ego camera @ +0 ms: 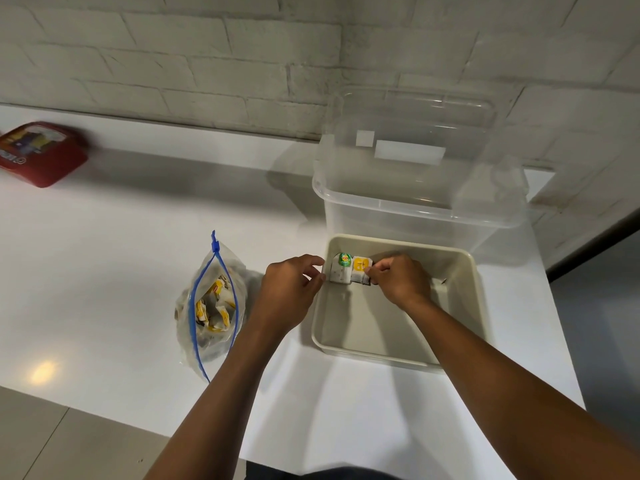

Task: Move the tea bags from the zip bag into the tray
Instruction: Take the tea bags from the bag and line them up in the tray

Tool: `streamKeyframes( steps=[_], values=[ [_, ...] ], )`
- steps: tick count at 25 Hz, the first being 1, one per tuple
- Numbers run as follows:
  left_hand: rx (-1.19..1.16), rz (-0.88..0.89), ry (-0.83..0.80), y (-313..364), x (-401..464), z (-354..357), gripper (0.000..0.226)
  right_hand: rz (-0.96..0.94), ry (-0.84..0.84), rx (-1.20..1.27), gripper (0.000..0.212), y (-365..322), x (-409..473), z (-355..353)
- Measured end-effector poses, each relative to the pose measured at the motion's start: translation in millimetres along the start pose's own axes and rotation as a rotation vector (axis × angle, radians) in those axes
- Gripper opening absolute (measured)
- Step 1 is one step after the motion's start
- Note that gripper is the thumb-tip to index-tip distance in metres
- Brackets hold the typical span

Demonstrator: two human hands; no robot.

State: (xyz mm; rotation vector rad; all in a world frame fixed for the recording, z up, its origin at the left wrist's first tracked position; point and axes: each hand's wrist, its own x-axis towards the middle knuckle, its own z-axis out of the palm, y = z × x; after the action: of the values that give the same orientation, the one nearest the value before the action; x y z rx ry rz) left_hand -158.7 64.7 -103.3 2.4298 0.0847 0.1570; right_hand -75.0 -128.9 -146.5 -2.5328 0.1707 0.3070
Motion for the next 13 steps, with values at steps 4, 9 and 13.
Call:
streamKeyframes(
  steps=[4, 9, 13],
  values=[
    [0.005, -0.001, 0.042, 1.2, -2.7, -2.4, 0.021, -0.01, -0.025, -0.079, 0.023, -0.9, -5.9, -15.8],
    [0.017, 0.006, 0.094, 9.4, -9.0, -16.0, 0.02, -0.173, 0.103, -0.07, 0.019, -24.4, -42.2, -37.4],
    [0.012, 0.03, 0.194, 13.2, -34.7, -34.2, 0.015, -0.379, 0.106, 0.165, 0.014, -63.6, -91.3, -44.1]
  ],
)
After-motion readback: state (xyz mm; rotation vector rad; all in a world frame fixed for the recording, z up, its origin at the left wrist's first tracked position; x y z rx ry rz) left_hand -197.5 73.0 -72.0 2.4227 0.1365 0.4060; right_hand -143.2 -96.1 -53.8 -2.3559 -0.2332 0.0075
